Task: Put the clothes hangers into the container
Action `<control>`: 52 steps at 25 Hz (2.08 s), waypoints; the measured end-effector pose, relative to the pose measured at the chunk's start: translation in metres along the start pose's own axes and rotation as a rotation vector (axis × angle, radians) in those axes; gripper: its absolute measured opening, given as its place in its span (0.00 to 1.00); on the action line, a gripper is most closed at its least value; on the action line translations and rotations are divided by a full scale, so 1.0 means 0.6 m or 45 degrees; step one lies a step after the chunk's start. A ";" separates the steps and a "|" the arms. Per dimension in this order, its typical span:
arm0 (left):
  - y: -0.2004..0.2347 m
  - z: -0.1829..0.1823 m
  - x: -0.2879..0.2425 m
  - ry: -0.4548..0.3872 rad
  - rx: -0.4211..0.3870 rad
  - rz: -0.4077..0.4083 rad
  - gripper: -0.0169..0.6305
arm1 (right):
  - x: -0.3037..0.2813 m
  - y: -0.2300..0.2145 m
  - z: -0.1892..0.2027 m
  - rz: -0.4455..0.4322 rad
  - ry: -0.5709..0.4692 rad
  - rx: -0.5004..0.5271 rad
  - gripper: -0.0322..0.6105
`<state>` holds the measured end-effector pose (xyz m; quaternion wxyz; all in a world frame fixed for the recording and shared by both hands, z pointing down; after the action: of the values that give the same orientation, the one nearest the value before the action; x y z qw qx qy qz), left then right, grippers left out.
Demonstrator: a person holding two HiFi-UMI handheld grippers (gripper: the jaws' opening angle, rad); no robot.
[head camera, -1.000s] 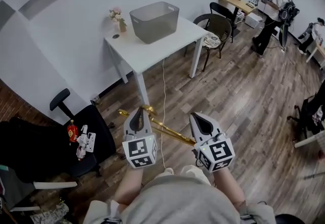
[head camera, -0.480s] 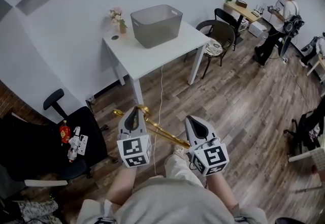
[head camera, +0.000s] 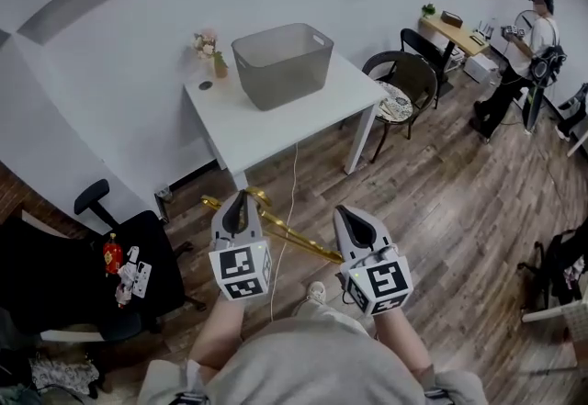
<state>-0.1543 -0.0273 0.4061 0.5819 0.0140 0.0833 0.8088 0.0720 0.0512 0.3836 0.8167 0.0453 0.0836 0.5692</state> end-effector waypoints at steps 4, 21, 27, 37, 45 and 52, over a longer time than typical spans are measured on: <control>-0.025 -0.009 -0.061 -0.013 0.003 -0.029 0.05 | -0.034 -0.065 0.001 -0.032 -0.002 0.009 0.05; -0.111 -0.020 -0.258 -0.046 -0.013 -0.125 0.05 | -0.141 -0.245 0.032 -0.161 0.021 0.001 0.05; -0.117 -0.032 -0.320 -0.058 -0.026 -0.128 0.05 | -0.180 -0.274 0.035 -0.171 -0.031 -0.013 0.05; -0.092 -0.081 -0.442 -0.107 -0.019 -0.134 0.05 | -0.269 -0.300 0.043 -0.200 -0.025 -0.009 0.05; -0.067 -0.149 -0.571 -0.168 -0.033 -0.129 0.05 | -0.373 -0.342 0.040 -0.191 0.002 -0.014 0.05; -0.038 -0.211 -0.683 -0.188 -0.078 -0.116 0.05 | -0.463 -0.367 0.024 -0.170 -0.003 -0.015 0.05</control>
<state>-0.0159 -0.4218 0.3085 0.6230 0.0522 0.0160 0.7803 0.1838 -0.2858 0.3840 0.8531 0.0355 0.0820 0.5140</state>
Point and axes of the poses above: the fingertips, and each gripper's own axes: x backward along the fingers, y to its left, z out of its underside, the point moved 10 cm from there along x, backward along the fingers, and after that the axes turned 8 degrees about x, right-handed, at the moved point
